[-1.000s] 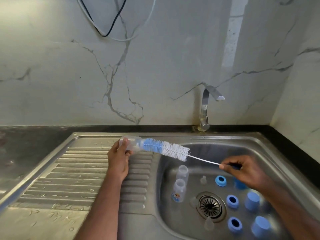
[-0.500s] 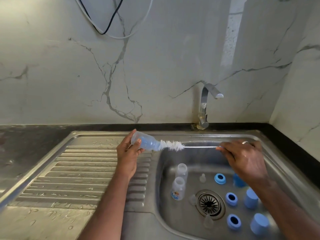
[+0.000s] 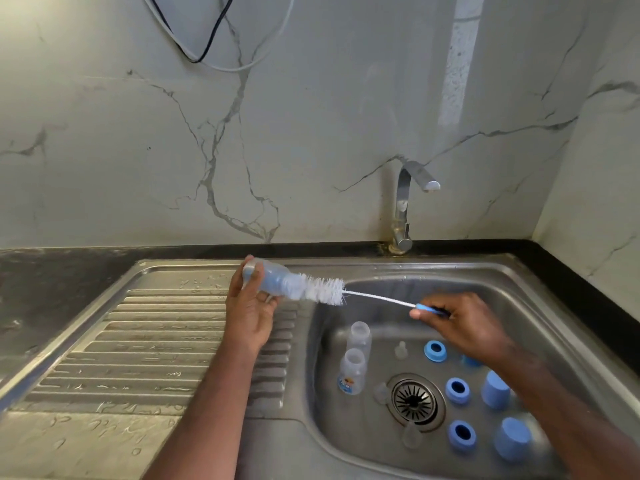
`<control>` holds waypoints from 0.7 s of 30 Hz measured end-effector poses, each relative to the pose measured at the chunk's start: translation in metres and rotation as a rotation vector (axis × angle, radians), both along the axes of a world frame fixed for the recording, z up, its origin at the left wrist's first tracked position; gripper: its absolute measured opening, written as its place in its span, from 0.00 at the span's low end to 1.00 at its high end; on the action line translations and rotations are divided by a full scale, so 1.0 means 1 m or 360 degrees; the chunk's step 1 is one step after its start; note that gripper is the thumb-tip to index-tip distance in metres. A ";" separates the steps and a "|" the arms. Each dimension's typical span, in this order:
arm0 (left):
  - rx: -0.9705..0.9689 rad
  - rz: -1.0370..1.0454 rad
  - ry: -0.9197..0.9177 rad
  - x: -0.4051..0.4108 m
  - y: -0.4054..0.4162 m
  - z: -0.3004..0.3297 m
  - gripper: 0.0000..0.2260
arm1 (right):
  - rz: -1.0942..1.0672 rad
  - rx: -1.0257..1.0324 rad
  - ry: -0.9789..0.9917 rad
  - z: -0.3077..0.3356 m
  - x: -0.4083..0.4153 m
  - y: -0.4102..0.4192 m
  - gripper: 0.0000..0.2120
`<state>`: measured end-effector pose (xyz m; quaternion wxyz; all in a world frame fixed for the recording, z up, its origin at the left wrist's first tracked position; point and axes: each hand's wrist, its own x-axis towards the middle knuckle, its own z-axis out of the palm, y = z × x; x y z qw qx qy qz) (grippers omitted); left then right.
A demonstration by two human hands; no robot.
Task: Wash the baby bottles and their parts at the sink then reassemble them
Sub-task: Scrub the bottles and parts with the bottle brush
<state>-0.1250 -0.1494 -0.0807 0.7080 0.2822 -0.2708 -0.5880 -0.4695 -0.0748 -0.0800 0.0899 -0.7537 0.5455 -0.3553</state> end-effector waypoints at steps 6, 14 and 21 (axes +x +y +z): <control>-0.0327 -0.0174 0.0097 0.015 0.000 0.001 0.17 | 0.0328 0.0716 -0.0423 -0.007 0.014 0.011 0.09; -0.0135 0.0211 -0.0222 0.004 -0.001 -0.003 0.14 | -0.0404 -0.0726 0.0664 0.013 -0.001 0.003 0.20; -0.0217 -0.0129 0.0088 0.010 0.002 0.003 0.23 | 0.0114 0.0387 -0.0547 -0.005 0.014 0.007 0.15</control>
